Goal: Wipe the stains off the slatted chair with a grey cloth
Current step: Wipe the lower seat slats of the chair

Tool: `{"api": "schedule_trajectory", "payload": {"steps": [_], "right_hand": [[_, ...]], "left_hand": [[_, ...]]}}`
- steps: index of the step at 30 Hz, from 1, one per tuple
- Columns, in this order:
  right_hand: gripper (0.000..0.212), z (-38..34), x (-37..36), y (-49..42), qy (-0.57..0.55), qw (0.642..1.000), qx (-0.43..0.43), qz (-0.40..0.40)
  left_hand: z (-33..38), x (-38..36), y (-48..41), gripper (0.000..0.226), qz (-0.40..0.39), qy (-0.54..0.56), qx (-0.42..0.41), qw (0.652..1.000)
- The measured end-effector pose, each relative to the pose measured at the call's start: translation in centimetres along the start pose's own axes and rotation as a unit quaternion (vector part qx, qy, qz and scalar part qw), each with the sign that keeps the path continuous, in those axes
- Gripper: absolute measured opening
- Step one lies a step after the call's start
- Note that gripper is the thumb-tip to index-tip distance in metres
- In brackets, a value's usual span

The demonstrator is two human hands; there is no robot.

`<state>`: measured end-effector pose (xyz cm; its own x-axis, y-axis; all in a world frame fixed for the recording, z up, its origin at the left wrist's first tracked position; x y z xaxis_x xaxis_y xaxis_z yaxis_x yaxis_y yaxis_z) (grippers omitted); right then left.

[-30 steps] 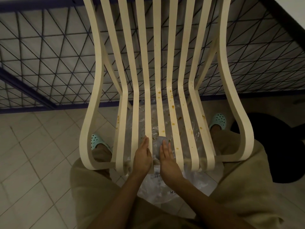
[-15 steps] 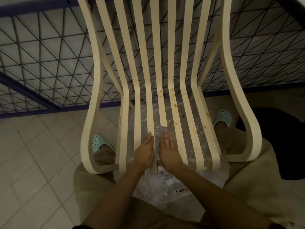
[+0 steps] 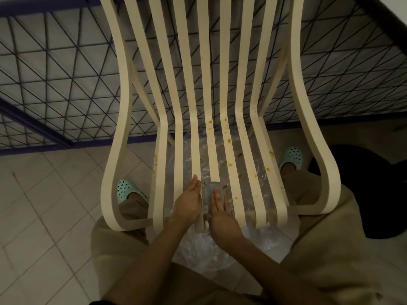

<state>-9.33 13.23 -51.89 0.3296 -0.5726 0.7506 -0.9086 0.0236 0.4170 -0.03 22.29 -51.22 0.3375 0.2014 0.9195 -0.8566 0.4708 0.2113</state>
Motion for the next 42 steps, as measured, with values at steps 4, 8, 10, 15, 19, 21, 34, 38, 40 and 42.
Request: {"api": "schedule_trajectory", "payload": {"steps": [4,8,10,15,19,21,34,38,40,42], "right_hand": [[0.087,0.3,0.9,-0.7,-0.029,0.999,-0.009,-0.020],[0.088,1.0,2.1,-2.9,-0.011,1.000,-0.009,-0.022],[0.087,1.2,2.5,-4.3,0.010,1.000,-0.003,-0.029],[0.084,1.0,3.2,-6.0,0.020,0.999,-0.007,-0.034],[0.076,0.3,2.8,-5.0,-0.020,1.000,-0.007,-0.015],[0.078,0.0,2.0,-3.5,-0.032,0.999,-0.009,-0.014],[0.081,0.1,1.6,-2.6,0.000,1.000,0.009,-0.004],[0.086,-0.6,2.3,-5.3,0.018,1.000,-0.021,-0.007],[0.088,-0.7,1.7,-5.8,0.023,0.999,-0.035,-0.031],[0.087,-0.3,2.1,-7.0,0.035,0.998,-0.032,-0.028]], "left_hand": [[0.4,-0.9,0.3,0.051,-0.011,0.007,0.005,1.000],[0.7,-1.5,0.4,0.055,-0.017,0.013,0.001,1.000],[0.7,-1.5,0.4,0.056,-0.013,0.018,-0.006,1.000],[0.3,-1.3,0.3,0.054,-0.017,0.031,-0.002,0.999],[-0.3,-1.1,0.1,0.051,-0.013,0.019,0.002,1.000],[-0.7,-0.7,-0.2,0.050,-0.007,0.007,-0.009,1.000],[-1.2,1.7,-4.3,0.050,-0.022,-0.073,-0.028,0.997],[-2.1,2.0,-5.6,0.051,-0.030,-0.067,-0.021,0.997],[-2.2,1.2,-4.7,0.051,-0.043,-0.067,-0.014,0.997],[-1.8,0.7,-4.5,0.051,-0.022,-0.072,-0.013,0.997]]}}
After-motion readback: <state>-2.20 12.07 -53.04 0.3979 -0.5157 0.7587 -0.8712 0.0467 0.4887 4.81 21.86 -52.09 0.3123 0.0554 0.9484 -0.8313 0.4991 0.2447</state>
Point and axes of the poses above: each hand's wrist, its own y-axis away from the middle knuckle, its own x-axis out of the back of the hand, z = x × y, the point moved 5 cm from there along -y, towards the middle knuckle, and after that the axes turned 8 degrees about -y, right-handed, at the moved point
